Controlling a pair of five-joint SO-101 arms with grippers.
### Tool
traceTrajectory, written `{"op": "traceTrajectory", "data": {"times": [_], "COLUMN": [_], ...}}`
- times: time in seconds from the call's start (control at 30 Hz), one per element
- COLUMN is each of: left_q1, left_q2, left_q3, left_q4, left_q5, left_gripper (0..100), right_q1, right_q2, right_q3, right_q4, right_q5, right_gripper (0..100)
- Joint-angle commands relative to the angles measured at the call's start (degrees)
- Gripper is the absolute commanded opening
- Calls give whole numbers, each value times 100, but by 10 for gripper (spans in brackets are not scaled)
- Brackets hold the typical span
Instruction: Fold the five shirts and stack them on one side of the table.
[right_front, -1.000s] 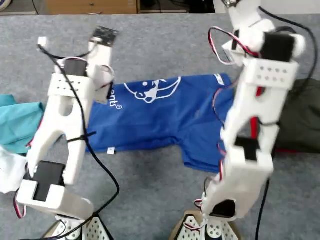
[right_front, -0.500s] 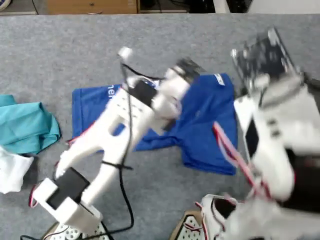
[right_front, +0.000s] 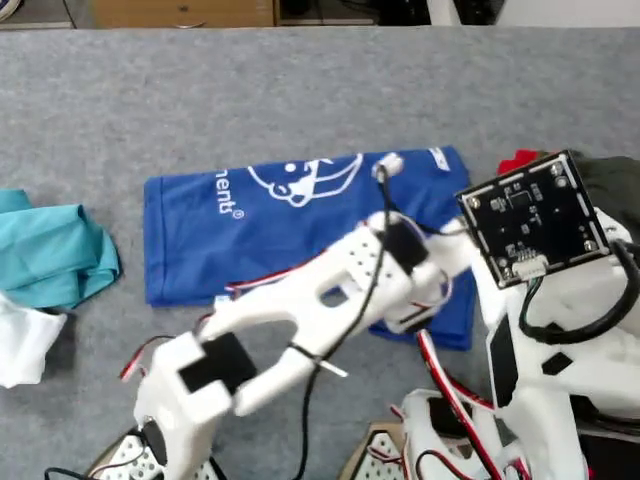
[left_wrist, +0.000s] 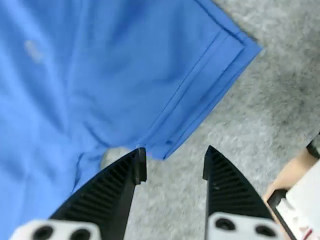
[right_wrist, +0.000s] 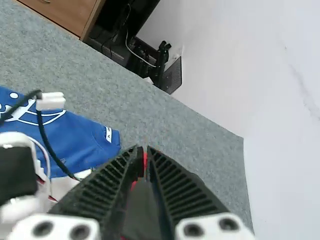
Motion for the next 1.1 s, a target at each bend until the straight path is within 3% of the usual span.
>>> {"op": "traceTrajectory", "data": {"times": [0.0,0.67,0.9,1.07], "left_q1": [246,343,343,343], "left_q2": [312,2158,2765,2826], "left_q3": [-607,-2119,-2681,-3587], "left_q4": [-62,44,123,668], "left_q5": [53,53,53,97], "left_gripper": [195,191,26,18], "right_q1": [110,110,110,101], "right_q2": [4,22,22,22], "right_q3": [-4,-13,-22,22], "right_q4": [79,53,53,53], "right_q5": [-44,35,281,281], "right_gripper": [41,41,40,40]}}
